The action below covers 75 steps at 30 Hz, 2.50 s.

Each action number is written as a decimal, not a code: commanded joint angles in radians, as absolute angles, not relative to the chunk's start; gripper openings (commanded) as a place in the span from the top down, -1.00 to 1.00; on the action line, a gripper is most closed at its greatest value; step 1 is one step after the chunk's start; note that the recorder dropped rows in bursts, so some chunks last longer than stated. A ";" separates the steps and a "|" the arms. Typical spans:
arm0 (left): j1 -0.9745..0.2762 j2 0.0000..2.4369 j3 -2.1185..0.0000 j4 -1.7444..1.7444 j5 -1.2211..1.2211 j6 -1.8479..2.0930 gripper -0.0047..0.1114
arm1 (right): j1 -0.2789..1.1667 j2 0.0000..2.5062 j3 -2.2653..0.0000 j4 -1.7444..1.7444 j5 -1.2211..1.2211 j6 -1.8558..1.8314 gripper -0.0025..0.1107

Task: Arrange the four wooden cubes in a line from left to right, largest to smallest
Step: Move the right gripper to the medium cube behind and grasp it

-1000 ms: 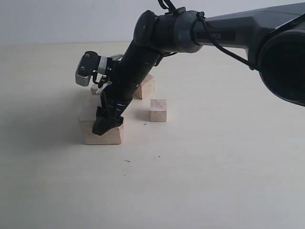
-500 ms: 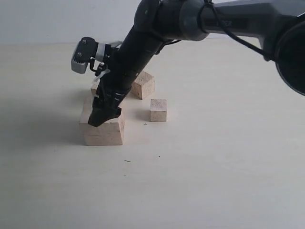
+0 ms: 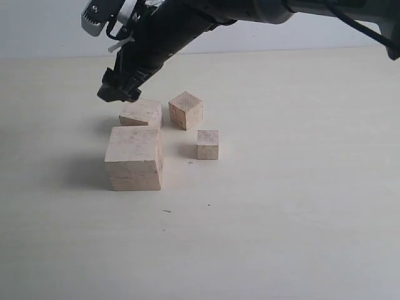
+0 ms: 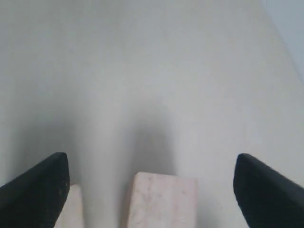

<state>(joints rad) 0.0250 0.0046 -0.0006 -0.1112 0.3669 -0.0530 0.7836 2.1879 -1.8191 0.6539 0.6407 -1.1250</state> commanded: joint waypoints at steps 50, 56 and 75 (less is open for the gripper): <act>0.019 0.000 0.000 -0.115 0.361 -0.058 0.92 | 0.667 2.375 -1.822 0.970 0.638 -1.437 -0.54; 0.019 0.000 0.000 -0.115 0.361 -0.058 0.92 | 0.657 2.375 -1.822 0.984 0.649 -1.439 -0.54; 0.019 0.000 0.000 -0.115 0.361 -0.058 0.92 | 0.649 2.421 -1.822 0.993 0.666 -1.458 -0.37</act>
<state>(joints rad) 0.0250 0.0046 -0.0006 -0.1112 0.3669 -0.0530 0.6543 2.4103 -1.8191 1.0114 0.6588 -1.4409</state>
